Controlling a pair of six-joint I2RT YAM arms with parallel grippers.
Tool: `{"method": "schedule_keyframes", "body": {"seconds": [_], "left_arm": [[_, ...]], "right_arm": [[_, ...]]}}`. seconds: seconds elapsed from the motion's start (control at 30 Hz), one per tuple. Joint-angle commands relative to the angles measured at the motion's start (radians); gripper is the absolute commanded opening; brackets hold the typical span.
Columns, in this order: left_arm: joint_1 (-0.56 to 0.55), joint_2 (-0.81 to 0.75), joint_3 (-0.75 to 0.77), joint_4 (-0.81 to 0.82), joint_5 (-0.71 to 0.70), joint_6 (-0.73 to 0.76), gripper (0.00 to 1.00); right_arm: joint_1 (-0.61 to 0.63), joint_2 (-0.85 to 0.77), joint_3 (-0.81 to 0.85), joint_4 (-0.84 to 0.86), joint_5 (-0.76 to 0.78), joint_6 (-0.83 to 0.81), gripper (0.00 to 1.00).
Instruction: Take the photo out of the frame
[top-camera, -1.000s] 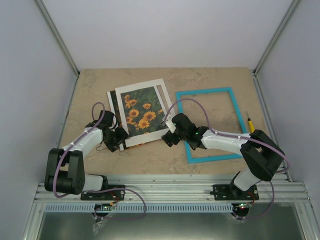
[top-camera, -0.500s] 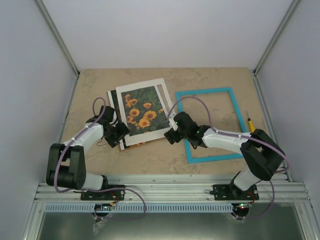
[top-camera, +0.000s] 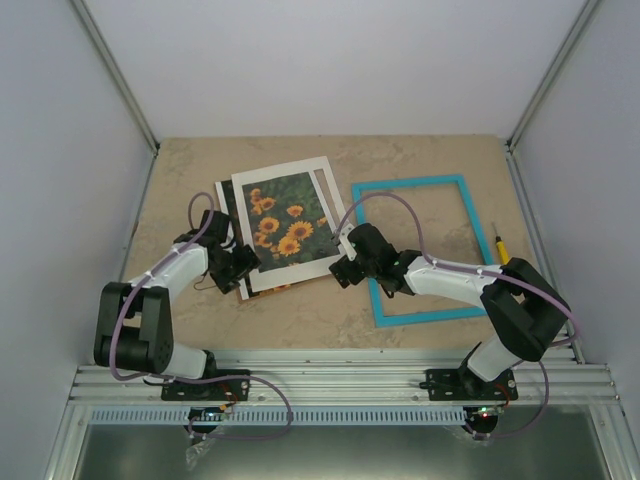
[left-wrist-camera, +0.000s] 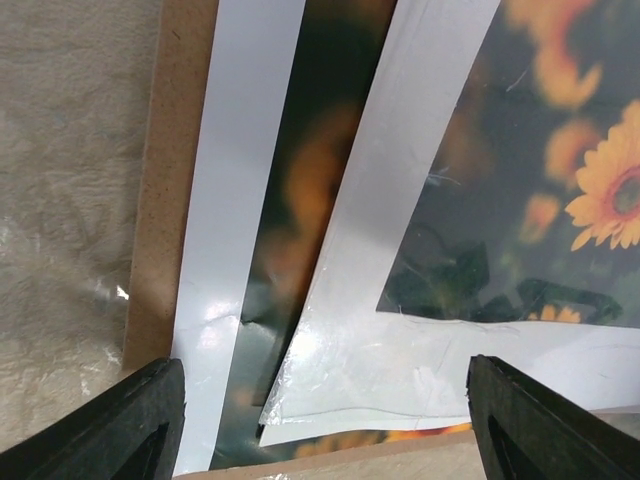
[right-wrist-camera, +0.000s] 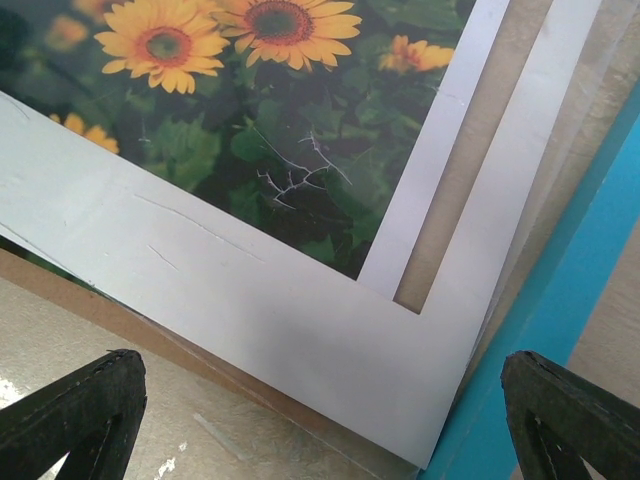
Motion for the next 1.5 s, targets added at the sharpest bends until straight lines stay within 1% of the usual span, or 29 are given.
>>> {"method": "schedule_keyframes", "body": {"seconds": [0.0,0.13,0.4,0.47,0.57,0.73,0.9,1.07,1.47], "left_arm": [[-0.005,-0.029,-0.019,-0.029,-0.005,0.005,0.79],[-0.005,-0.045,-0.059,-0.041,-0.006,0.004,0.79],[-0.006,-0.061,-0.088,-0.007,0.021,-0.020,0.72],[-0.007,-0.059,-0.089,0.001,0.025,-0.026,0.69],[-0.008,-0.048,-0.089,0.010,0.019,-0.025,0.67],[-0.008,-0.039,-0.101,0.020,0.027,-0.028,0.67],[-0.008,-0.057,-0.042,-0.022,0.000,-0.011,0.68],[-0.008,-0.050,0.034,-0.057,-0.051,0.016,0.71],[-0.009,0.108,0.157,-0.036,-0.029,0.091,0.70]], "right_arm": [[-0.005,-0.014,-0.004,-0.019,0.011,0.017,0.98],[-0.005,-0.011,-0.009,-0.012,0.006,0.021,0.98],[-0.004,0.004,-0.002,-0.007,-0.005,0.021,0.98],[-0.005,0.003,0.000,-0.006,-0.013,0.019,0.98],[-0.004,0.001,0.004,-0.003,-0.047,0.004,0.98],[0.015,0.027,0.031,0.024,-0.114,-0.003,0.98],[0.036,0.104,0.092,0.026,-0.080,0.019,0.98],[0.031,0.109,0.085,0.037,-0.048,0.050,0.98],[-0.036,0.078,0.060,0.001,0.006,0.102,0.98]]}}
